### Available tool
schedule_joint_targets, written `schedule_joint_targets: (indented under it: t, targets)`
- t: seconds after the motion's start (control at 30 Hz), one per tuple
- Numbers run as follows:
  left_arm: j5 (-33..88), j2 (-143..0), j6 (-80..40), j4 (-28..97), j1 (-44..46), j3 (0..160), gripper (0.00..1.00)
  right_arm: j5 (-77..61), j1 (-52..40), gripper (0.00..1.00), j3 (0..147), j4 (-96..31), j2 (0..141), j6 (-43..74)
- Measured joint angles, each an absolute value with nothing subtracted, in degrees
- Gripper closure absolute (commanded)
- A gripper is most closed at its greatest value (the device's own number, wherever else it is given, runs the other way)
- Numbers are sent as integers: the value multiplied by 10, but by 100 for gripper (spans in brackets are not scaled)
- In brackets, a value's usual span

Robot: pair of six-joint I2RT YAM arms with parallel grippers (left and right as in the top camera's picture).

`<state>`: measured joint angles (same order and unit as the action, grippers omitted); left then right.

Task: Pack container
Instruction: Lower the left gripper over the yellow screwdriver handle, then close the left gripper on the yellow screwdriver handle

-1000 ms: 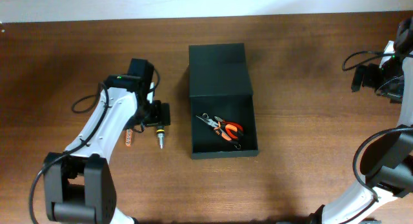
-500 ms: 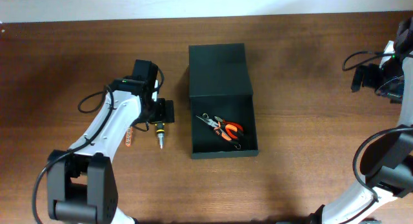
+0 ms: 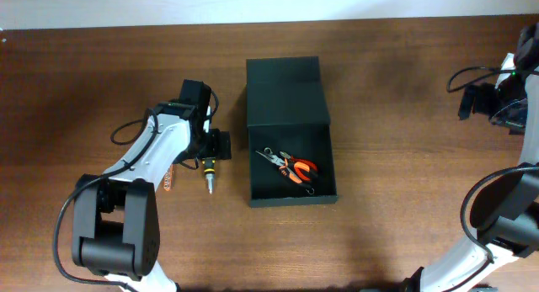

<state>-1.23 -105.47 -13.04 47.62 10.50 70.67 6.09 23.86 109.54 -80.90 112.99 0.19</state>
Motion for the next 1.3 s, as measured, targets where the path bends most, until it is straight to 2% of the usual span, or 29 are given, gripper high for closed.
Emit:
schedule_joint_targets:
  t: [1.3]
  targets:
    - [-12, -1104, -131, 449, 104, 704, 1, 61, 239, 1, 1095, -809, 1130, 2]
